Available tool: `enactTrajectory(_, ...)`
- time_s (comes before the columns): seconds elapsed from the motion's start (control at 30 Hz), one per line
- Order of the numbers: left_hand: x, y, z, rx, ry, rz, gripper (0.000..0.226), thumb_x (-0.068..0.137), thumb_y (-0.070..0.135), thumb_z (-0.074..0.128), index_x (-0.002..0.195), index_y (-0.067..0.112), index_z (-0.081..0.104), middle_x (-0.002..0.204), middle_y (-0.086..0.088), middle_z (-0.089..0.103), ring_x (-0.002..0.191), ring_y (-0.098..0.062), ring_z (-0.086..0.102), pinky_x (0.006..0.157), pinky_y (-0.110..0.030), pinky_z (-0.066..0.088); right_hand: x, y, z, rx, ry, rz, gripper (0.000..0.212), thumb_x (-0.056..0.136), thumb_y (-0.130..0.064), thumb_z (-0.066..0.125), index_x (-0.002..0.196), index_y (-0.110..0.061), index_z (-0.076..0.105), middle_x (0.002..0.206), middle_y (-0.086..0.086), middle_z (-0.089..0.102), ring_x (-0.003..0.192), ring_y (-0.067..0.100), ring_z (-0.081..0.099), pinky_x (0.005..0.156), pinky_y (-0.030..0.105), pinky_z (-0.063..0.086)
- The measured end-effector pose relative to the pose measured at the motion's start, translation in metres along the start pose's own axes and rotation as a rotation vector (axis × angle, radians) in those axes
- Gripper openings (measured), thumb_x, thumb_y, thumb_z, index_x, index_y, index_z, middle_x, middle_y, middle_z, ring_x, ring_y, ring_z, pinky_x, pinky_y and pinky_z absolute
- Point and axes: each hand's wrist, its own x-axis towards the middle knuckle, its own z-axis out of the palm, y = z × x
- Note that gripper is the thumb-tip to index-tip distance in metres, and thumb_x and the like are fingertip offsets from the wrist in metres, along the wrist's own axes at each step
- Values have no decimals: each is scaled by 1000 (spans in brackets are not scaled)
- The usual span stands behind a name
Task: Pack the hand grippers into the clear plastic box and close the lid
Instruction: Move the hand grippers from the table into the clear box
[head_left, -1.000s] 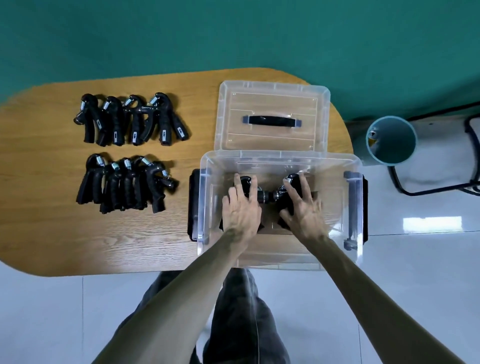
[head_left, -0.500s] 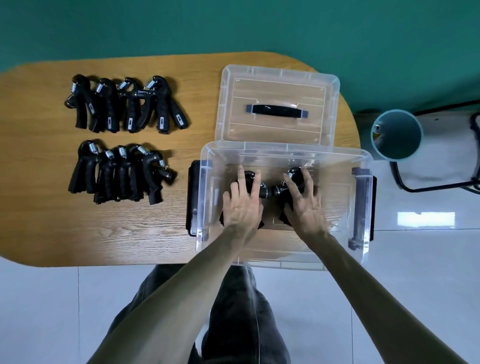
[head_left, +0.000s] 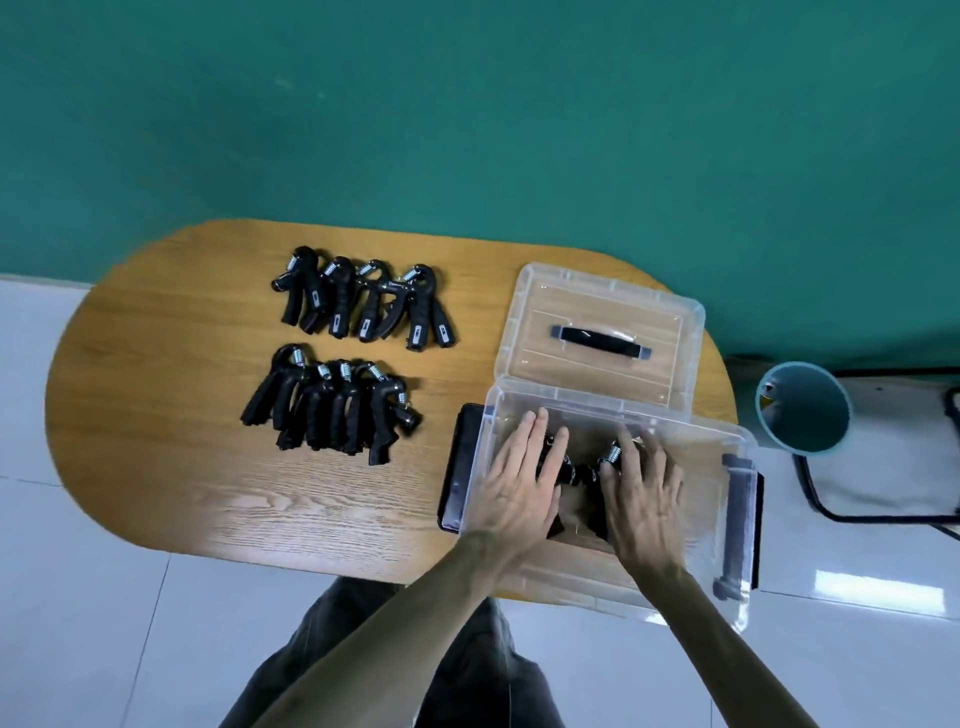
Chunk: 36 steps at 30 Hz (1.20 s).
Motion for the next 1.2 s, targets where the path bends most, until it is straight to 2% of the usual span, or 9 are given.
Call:
enactTrajectory(0.07,1,-2,-14,10,3,30,67,105,35,34,161,11,8,168,-21,0,155,-34,0,124,-45,3,0,-19,-11,-5,38,5,57,104,-46,23,153,-18,31,149,18,39,124,40,45,98,54,42)
enactTrajectory(0.13,4,-9,-28,1,8,-20,69,105,37,34,161,12,5,167,-20,-2,155,-36,0,125,-49,4,0,-37,-21,-13,89,23,55,102,-41,30,151,-15,33,139,20,46,111,39,49,92,53,45)
enactTrajectory(0.23,2,-35,-48,17,14,-79,68,106,40,25,161,13,-4,167,-20,-7,154,-38,-2,125,-53,6,1,-69,-30,-42,119,0,56,100,-36,36,152,-15,33,139,18,48,108,39,49,93,55,45)
enactTrajectory(0.33,-9,-71,-62,-25,8,-115,67,107,41,21,160,14,-11,166,-19,-16,154,-39,-4,124,-55,5,2,-105,-26,-89,136,-43,57,101,-36,33,153,-14,32,134,18,50,103,36,48,91,54,44)
enactTrajectory(0.57,-57,-173,-79,-75,38,-271,69,107,43,23,160,14,-11,166,-19,-15,155,-37,3,124,-54,12,5,-222,11,-114,118,-186,53,103,-36,34,150,-12,35,133,20,49,102,37,46,91,54,43)
enactTrajectory(0.77,-96,-261,-91,-65,-16,-369,68,109,41,18,157,14,-22,162,-18,-27,154,-35,-7,121,-47,-6,12,-301,34,-162,63,-224,53,105,-43,23,152,-18,27,140,18,43,108,36,48,89,51,45)
enactTrajectory(0.83,-105,-283,-92,-72,-51,-386,67,109,42,13,154,14,-27,160,-18,-31,154,-35,-10,119,-46,-8,18,-319,38,-195,49,-247,55,105,-44,19,154,-21,25,143,17,41,109,36,49,88,52,47)
enactTrajectory(1.0,-114,-321,-79,-69,-145,-380,66,108,45,7,148,14,-37,157,-19,-38,154,-34,-7,124,-50,5,44,-345,53,-270,19,-271,52,108,-40,22,156,-22,22,140,21,43,100,37,51,80,52,49)
enactTrajectory(1.2,-100,-352,-58,-71,-239,-426,67,106,47,3,149,12,-35,156,-18,-37,154,-34,-8,123,-50,4,88,-363,84,-279,-39,-327,54,105,-39,28,156,-21,24,149,17,35,116,38,47,90,54,47)
